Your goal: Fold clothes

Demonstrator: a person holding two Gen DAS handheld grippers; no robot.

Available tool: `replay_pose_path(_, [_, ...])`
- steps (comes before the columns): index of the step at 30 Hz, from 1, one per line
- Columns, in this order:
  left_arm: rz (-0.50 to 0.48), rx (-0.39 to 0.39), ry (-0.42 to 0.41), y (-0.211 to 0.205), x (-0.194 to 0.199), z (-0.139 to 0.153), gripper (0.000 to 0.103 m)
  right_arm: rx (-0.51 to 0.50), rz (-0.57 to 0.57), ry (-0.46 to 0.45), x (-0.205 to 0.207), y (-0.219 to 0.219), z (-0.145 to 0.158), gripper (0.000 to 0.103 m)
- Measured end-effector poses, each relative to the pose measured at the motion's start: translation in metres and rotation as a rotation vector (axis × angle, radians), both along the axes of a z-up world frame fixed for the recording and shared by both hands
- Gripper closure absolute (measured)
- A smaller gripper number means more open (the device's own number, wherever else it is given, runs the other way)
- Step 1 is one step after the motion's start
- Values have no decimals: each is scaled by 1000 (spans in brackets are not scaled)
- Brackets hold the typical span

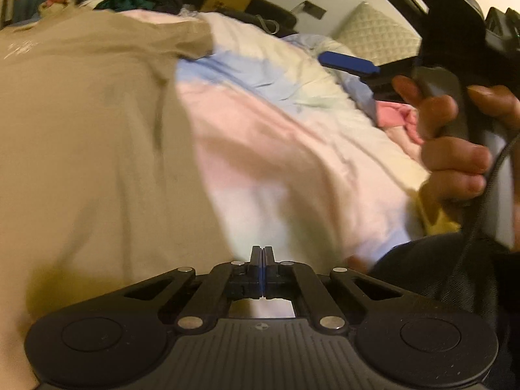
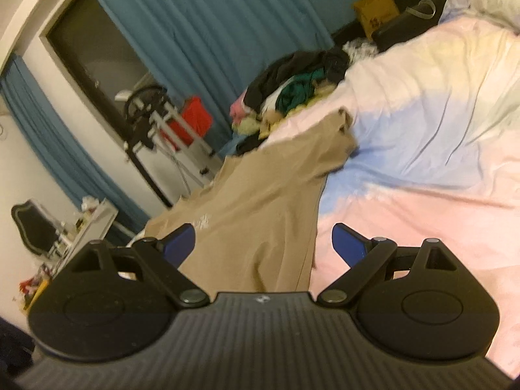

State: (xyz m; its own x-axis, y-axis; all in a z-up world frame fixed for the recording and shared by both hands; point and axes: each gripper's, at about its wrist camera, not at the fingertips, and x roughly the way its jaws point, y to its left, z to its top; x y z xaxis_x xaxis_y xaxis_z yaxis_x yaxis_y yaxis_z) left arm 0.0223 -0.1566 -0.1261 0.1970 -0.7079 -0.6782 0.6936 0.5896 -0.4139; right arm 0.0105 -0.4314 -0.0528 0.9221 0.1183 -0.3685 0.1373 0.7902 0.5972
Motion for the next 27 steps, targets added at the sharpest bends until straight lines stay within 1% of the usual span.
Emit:
replay_pose_path(3, [-26,-18,16,-21,-7,10,103,12,-51,-64,-10,-7,6,11])
replay_pose_path(6, [-18,47,-51,-29,-11,11,103,31,-74,-71,-12,-14,4,11])
replay_pose_path(7, [-11,70,-74,-30,-12,10,102,37,-81,-71,-12,-17,3,11])
replay_pose_path(8, [10,92,-99,-27,-11,8,101,43,-88,-72,-13,-19,2,10])
replay_pose_path(9, [38,109,-105,-21,-7,4,95,50,-95,-72,-13,-21,1,10])
replay_pose_path(10, [66,125,-110,-15,-4,0,87,60,-90,-70,-12,-23,0,10])
replay_pose_path(12, [104,133,-86,1,2,-7,83,73,-76,-65,-10,-23,-1,10])
replay_pose_path(13, [119,130,-72,10,4,-8,80,72,-70,-64,-9,-22,-1,11])
replay_pose_path(14, [133,125,-63,18,5,-10,75,70,-64,-63,-8,-21,-1,11])
replay_pose_path(17, [164,104,-26,36,6,-14,67,72,-52,-56,-6,-19,-2,11])
replay_pose_path(18, [163,83,-7,40,6,-15,64,74,-49,-53,-5,-19,-2,11])
replay_pose_path(19, [157,72,3,41,7,-16,57,75,-45,-50,-5,-18,-3,11])
replay_pose_path(21, [142,91,-11,34,5,-17,56,77,-38,-45,-4,-17,-3,11])
replay_pose_path(22, [134,106,-25,30,4,-16,52,78,-35,-42,-3,-17,-4,11])
replay_pose_path(24, [124,111,-43,26,0,-18,48,80,-28,-37,-2,-15,-4,11])
replay_pose_path(26, [129,109,-40,24,-2,-22,42,83,-21,-32,-1,-14,-5,11])
replay_pose_path(27, [131,103,-36,23,-3,-23,41,84,-17,-30,0,-14,-5,11])
